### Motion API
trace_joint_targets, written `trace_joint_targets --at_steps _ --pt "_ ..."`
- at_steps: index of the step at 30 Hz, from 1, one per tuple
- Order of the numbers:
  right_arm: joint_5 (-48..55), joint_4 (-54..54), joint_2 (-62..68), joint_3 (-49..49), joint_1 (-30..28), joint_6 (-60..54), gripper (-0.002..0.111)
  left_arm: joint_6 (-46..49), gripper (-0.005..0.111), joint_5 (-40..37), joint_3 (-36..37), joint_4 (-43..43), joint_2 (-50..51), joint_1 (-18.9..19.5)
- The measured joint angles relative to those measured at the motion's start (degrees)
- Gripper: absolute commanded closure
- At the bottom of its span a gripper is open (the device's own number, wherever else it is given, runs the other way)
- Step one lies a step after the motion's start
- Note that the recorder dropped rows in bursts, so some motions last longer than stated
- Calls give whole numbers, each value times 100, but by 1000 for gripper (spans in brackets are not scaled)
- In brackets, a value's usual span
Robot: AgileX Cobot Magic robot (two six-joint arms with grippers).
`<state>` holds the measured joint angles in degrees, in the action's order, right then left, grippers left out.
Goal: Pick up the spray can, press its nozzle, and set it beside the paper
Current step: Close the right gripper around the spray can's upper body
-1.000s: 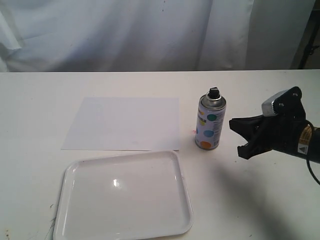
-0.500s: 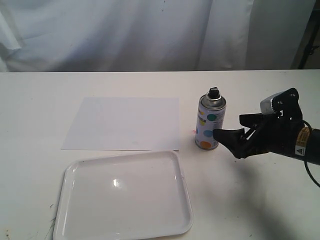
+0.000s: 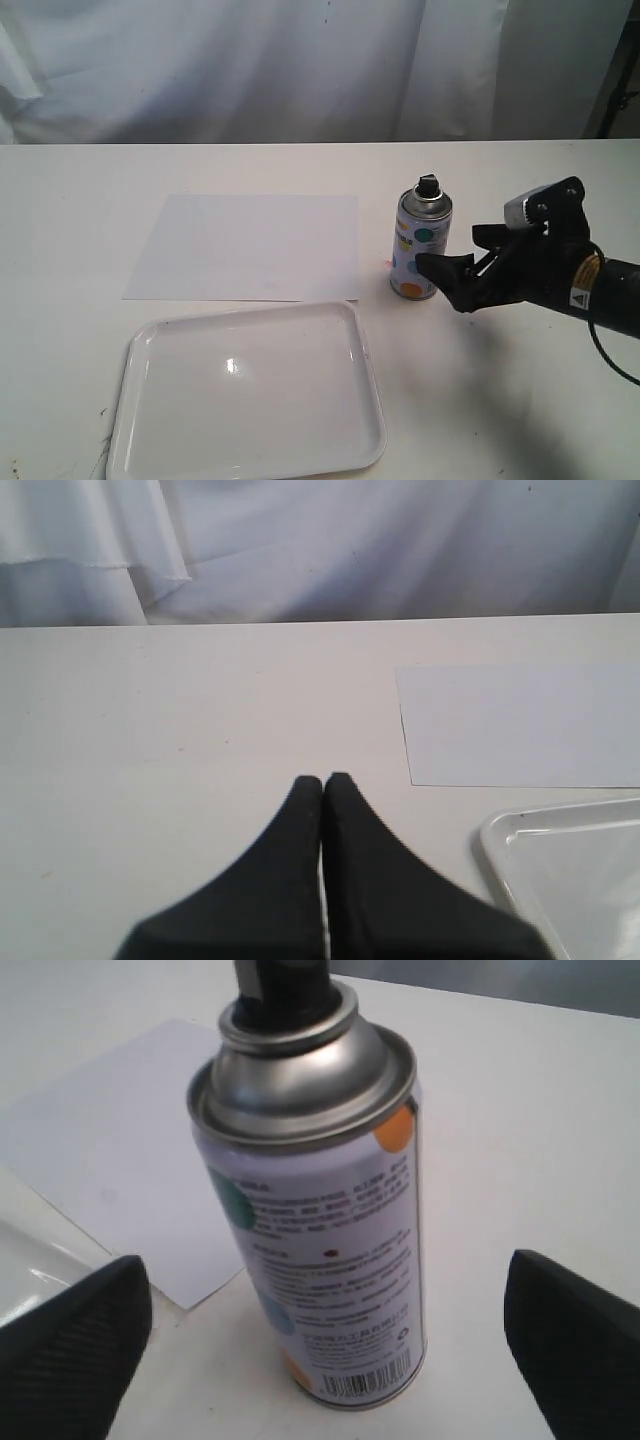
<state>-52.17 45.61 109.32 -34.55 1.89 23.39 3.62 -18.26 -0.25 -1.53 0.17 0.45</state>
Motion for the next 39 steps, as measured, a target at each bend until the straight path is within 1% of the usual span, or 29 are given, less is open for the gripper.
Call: trace_joint_targets --at_steps 14,22,25,30,39 --pt "0 -101 638 -616 341 -47 21 0 107 0 0 0 0 0" --pt "-35 -150 841 -923 373 -47 21 0 107 0 0 0 0 0" --pt "-57 -175 841 -1012 373 -47 23 0 107 0 0 0 0 0" --pt "-67 -239 841 -1037 373 -55 27 0 107 0 0 0 0 0" --pt "-116 -391 841 -1070 373 -69 27 0 107 0 0 0 0 0"
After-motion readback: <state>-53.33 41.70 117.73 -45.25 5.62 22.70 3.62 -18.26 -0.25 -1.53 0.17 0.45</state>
